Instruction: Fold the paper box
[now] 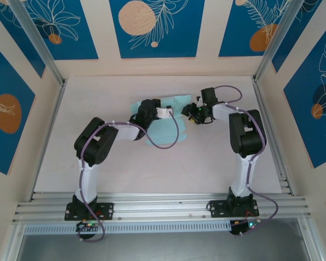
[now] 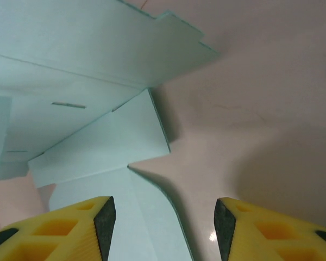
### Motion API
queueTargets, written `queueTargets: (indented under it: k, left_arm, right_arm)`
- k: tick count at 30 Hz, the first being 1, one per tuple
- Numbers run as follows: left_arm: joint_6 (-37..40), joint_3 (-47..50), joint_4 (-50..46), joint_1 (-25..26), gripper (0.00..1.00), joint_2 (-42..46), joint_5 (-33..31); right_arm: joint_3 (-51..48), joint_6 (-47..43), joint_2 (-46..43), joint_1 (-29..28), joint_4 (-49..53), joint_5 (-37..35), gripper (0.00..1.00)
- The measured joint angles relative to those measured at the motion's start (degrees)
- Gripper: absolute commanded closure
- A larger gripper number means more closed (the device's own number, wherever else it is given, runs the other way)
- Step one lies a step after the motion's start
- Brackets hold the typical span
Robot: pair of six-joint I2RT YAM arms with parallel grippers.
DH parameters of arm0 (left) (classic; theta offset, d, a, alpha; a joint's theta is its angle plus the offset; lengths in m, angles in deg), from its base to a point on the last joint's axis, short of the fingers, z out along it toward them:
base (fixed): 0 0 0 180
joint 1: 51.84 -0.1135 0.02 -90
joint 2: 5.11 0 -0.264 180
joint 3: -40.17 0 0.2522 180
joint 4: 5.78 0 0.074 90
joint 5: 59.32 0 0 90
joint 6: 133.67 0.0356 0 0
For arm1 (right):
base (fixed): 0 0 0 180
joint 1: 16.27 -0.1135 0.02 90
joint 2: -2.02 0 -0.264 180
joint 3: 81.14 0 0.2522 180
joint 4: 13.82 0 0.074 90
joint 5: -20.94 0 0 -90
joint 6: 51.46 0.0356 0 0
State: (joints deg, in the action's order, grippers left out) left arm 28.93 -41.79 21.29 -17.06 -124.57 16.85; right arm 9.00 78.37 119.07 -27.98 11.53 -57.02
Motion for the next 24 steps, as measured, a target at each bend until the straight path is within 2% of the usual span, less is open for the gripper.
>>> queueTargets:
  k: [6, 17, 24]
  left_arm:
    - [0.0, 0.0, 0.1, 0.0, 1.0, 0.0, -0.3]
    - [0.0, -0.9, -0.1, 0.0, 1.0, -0.7, -0.4]
    - [-0.2, -0.9, -0.1, 0.0, 1.0, -0.8, -0.4]
  right_arm:
    - [4.8, -1.0, 3.0, -1.7, 0.0, -2.0, 0.47]
    - [5.0, -0.9, 4.5, -1.8, -0.7, -3.2, 0.47]
    - [1.4, 0.7, 4.7, -1.7, -10.3, 0.4, 0.53]
